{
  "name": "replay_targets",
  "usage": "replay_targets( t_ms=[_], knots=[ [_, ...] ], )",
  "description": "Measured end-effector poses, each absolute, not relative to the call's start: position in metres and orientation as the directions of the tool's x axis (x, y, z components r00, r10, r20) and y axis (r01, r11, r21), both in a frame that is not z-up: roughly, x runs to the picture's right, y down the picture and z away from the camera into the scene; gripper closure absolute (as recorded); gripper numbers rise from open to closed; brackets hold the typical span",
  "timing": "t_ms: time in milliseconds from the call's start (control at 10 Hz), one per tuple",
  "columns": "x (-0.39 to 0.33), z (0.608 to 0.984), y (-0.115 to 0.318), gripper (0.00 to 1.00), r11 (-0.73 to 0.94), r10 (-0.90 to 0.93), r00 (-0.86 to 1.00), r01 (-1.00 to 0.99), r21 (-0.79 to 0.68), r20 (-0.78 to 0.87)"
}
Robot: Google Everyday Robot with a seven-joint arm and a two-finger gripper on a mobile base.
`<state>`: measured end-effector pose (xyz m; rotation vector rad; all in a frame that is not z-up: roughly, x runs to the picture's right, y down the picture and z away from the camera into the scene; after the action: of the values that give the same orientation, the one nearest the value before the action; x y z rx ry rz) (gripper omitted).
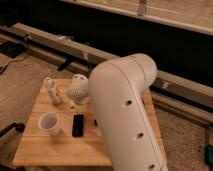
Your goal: Push the eraser across the table
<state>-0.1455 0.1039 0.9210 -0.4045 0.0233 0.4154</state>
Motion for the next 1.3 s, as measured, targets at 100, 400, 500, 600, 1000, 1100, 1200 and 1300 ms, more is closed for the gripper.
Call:
replay_targets(
  t_ms=[100,400,500,600,1000,1100,1200,1300],
  knots=[
    [-0.143,0.92,0.107,0.2,0.838,0.382,0.918,-0.392,-0.379,-0.105],
    [-0.129,0.911,0.116,0.2,0.847,0.355,0.929,-0.366,-0.386,-0.104],
    [-0.126,0.908,0.117,0.2,0.849,0.347,0.932,-0.359,-0.387,-0.103],
    [-0.127,0.908,0.118,0.2,0.85,0.343,0.934,-0.355,-0.389,-0.101],
    [-0.126,0.901,0.125,0.2,0.855,0.322,0.942,-0.334,-0.398,-0.099],
    [-0.122,0.893,0.136,0.2,0.861,0.293,0.951,-0.306,-0.406,-0.097],
    [-0.117,0.881,0.15,0.2,0.867,0.263,0.96,-0.279,-0.413,-0.096],
    [-0.112,0.87,0.163,0.2,0.872,0.236,0.967,-0.253,-0.419,-0.093]
  ],
)
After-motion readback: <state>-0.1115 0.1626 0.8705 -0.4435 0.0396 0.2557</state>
